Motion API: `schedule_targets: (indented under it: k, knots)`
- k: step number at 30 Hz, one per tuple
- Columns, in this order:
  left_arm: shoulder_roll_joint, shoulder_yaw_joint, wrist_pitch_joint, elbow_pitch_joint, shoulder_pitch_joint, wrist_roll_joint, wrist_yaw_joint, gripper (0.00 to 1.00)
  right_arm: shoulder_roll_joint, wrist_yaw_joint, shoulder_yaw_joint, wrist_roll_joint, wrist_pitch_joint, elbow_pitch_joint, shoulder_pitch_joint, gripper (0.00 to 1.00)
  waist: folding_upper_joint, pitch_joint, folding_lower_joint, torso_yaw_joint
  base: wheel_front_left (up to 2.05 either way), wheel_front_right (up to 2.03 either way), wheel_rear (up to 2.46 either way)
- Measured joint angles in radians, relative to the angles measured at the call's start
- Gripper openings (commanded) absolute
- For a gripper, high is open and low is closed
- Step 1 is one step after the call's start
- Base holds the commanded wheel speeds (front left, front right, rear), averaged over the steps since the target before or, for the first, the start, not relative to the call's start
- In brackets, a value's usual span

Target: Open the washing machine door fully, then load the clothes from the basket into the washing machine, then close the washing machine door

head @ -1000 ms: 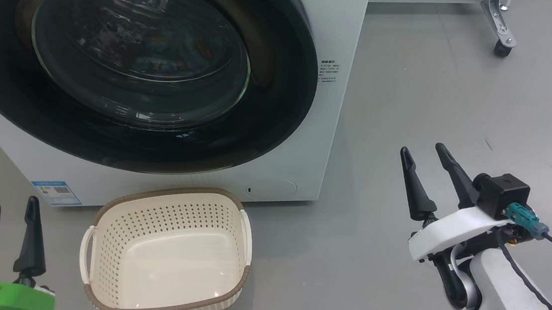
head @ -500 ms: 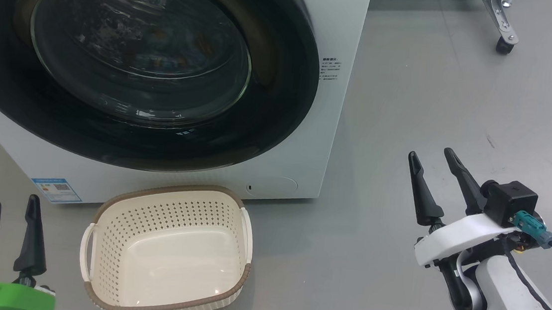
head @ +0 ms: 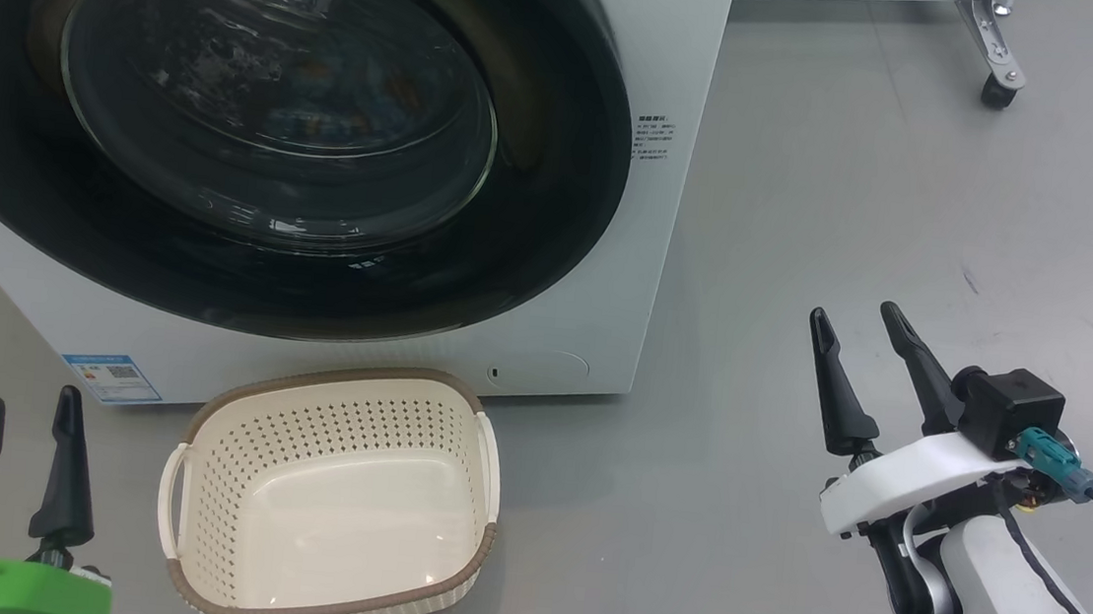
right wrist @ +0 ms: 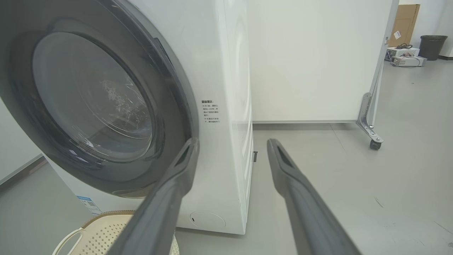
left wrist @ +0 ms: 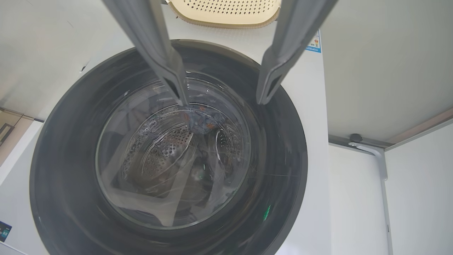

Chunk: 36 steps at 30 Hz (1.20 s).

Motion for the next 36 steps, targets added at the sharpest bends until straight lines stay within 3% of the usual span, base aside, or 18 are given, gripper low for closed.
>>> schedule_targets:
  k: [17, 18, 22, 36]
  knots:
    - [0.001, -0.006, 0.0, 0.0, 0.0, -0.001, 0.0, 1.0, 0.016, 0.011, -0.026, -0.018, 0.0, -0.001, 0.018, 1.0, 0.0, 0.003, 0.0, 0.004, 0.0, 0.0, 0.0]
    - [-0.007, -0.011, 0.001, 0.01, 0.001, -0.001, 0.0, 0.0, 0.02, 0.01, -0.023, -0.019, 0.0, 0.01, 0.021, 0.0, 0.0, 0.003, 0.0, 0.004, 0.0, 0.0, 0.0]
    - [-0.047, -0.023, 0.005, 0.047, 0.009, -0.002, 0.0, 0.0, 0.04, 0.009, -0.013, -0.017, 0.002, 0.043, 0.069, 0.0, 0.0, 0.003, 0.0, 0.004, 0.0, 0.0, 0.0]
    - [-0.066, -0.012, 0.04, 0.052, 0.018, -0.136, 0.0, 0.0, 0.057, 0.01, -0.068, 0.127, 0.037, 0.038, 0.079, 0.0, 0.0, -0.009, 0.0, 0.011, 0.0, 0.0, 0.0]
